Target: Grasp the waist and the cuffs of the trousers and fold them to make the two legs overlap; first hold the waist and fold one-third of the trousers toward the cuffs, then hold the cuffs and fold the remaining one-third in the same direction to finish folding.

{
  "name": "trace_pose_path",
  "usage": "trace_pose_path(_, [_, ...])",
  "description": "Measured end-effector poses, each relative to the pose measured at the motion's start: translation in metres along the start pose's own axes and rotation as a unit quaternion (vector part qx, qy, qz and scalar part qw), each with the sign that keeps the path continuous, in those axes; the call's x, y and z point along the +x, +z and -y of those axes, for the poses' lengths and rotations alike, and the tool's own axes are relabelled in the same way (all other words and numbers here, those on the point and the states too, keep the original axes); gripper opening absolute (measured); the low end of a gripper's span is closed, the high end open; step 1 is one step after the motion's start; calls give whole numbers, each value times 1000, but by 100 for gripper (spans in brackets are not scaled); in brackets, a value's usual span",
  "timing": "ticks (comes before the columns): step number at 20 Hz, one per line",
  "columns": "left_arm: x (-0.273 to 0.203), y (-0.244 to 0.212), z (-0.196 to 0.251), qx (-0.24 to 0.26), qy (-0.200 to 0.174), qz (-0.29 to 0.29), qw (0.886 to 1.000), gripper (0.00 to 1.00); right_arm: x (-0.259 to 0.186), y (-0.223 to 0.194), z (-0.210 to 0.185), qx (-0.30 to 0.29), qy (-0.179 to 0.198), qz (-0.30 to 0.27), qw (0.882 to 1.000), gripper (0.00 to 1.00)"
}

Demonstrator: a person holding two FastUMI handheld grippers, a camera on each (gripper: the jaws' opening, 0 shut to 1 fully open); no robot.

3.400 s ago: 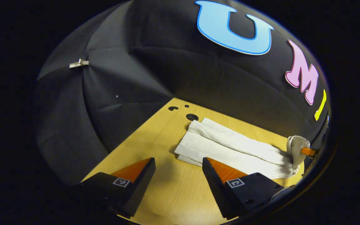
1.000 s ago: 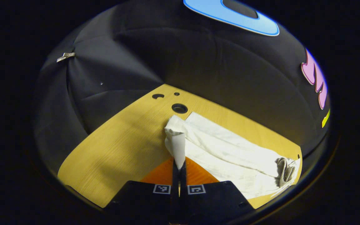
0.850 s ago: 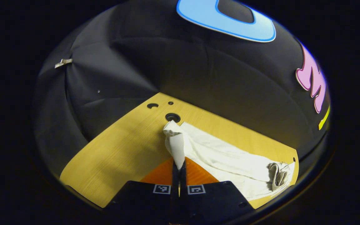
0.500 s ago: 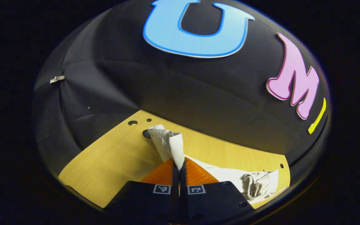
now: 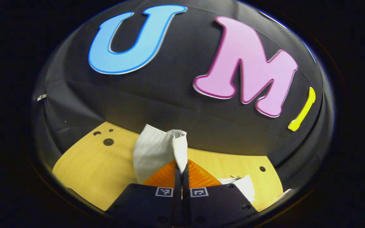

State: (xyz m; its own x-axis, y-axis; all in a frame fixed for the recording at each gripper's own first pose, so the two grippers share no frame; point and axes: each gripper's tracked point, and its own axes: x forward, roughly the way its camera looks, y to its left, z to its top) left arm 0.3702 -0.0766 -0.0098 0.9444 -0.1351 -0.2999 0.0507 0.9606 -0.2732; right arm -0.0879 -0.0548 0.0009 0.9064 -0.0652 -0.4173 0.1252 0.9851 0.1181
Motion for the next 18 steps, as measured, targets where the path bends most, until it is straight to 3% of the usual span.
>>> trace_pose_path(5, [9,-16,100,17,-52,-3,999,5,7,10,27,4,15,-1,1000,97])
trace_pose_path(11, [9,-83,208,40,-98,-38,994,5,13,7,71,6,25,-19,999,97])
trace_pose_path(16, [12,-154,247,72,-113,-87,987,5,6,2,89,-5,31,-24,999,98])
trace_pose_path(18, [15,-181,247,86,-96,-109,986,5,1,-6,94,-10,34,-31,999,97])
